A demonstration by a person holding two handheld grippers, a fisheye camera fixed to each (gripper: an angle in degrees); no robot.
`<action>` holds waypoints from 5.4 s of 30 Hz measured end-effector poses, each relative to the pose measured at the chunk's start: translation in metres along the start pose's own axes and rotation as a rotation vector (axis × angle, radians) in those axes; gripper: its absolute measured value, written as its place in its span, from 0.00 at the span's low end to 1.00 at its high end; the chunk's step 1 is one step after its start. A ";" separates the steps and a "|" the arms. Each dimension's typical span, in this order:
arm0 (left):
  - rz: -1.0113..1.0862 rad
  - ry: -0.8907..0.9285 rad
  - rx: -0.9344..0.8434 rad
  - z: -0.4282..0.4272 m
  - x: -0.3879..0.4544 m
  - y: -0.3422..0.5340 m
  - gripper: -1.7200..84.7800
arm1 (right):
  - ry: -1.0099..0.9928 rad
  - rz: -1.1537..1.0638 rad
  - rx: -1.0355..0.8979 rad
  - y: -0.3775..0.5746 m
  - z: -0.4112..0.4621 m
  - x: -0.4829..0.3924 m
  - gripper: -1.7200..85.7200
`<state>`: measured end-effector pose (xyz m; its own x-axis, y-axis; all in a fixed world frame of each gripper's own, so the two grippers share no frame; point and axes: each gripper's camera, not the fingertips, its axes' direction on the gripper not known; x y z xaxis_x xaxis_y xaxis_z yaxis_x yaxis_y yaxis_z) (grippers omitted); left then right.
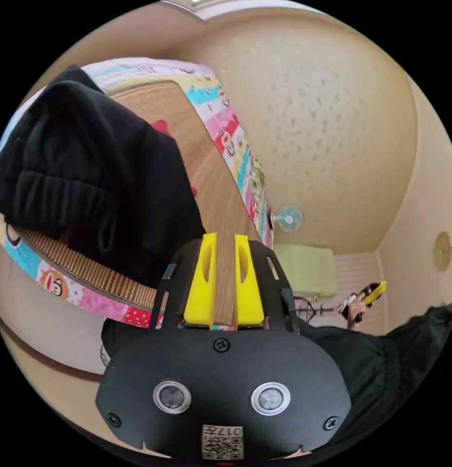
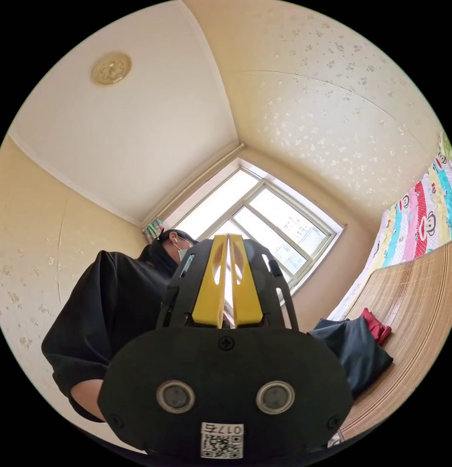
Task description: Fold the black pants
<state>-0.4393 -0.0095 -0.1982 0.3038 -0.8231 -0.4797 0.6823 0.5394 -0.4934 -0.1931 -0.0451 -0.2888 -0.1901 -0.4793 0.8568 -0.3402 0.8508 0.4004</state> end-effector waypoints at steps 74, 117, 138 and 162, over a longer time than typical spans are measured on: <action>1.077 0.605 0.286 -0.014 0.254 0.410 0.07 | 0.149 -0.402 0.146 -0.165 -0.091 -0.304 0.04; 0.095 -0.605 -0.706 0.399 -0.182 0.026 0.06 | 1.499 0.841 -0.895 0.012 -0.316 0.265 0.12; 0.763 -0.545 -1.243 0.572 -0.046 -0.002 0.06 | 1.237 0.898 -1.113 0.020 -0.447 0.188 0.05; 0.008 -0.517 -0.809 0.351 -0.100 -0.054 0.01 | 1.201 0.191 -0.995 -0.269 -0.281 0.472 0.16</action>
<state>-0.2729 -0.0188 0.1314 0.6945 -0.6907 -0.2013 0.0719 0.3451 -0.9358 0.0676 -0.4395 0.0995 0.8222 -0.3196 0.4709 0.4141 0.9036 -0.1098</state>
